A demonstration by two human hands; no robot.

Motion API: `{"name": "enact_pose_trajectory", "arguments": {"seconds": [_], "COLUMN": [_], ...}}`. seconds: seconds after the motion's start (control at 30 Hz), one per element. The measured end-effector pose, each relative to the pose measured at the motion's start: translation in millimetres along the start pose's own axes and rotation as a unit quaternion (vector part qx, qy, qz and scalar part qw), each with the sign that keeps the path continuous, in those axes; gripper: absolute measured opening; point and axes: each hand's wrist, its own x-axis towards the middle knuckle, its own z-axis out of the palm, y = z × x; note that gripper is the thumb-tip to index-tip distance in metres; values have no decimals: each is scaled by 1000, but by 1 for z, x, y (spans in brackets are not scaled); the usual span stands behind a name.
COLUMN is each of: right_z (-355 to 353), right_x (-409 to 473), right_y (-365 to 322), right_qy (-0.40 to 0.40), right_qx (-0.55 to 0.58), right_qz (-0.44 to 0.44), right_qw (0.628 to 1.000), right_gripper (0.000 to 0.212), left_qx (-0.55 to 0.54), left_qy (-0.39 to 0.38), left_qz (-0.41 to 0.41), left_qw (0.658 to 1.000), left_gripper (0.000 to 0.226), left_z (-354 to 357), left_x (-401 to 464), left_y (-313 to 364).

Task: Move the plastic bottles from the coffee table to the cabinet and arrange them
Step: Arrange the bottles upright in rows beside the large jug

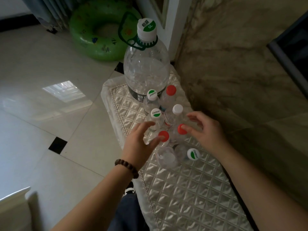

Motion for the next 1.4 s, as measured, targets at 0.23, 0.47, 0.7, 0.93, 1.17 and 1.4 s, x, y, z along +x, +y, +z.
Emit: {"name": "enact_pose_trajectory", "arguments": {"seconds": [0.23, 0.47, 0.7, 0.93, 1.17, 1.4], "right_z": [13, 12, 10, 16, 29, 24], "right_x": [-9, -10, -13, -75, -82, -80], "right_y": [10, 15, 23, 36, 37, 33], "right_qy": [-55, -37, -3, 2, 25, 54], "right_qx": [-40, -64, 9, 52, -12, -44], "right_qz": [9, 2, 41, 36, 17, 14], "right_qw": [998, 997, 999, 998, 999, 997], "right_gripper": [37, 31, 59, 65, 36, 32], "left_qx": [54, 54, 5, 4, 29, -16], "left_qy": [-20, -33, 5, -1, 23, 29], "left_qz": [-8, 14, -16, 0, -32, -23], "left_qw": [998, 998, 1000, 1000, 999, 999], "left_gripper": [37, 37, 50, 60, 42, 34], "left_z": [26, 29, 24, 30, 61, 69], "left_x": [-1, 7, -5, -70, -68, -62], "left_y": [1, 4, 2, -1, 1, 5]}}
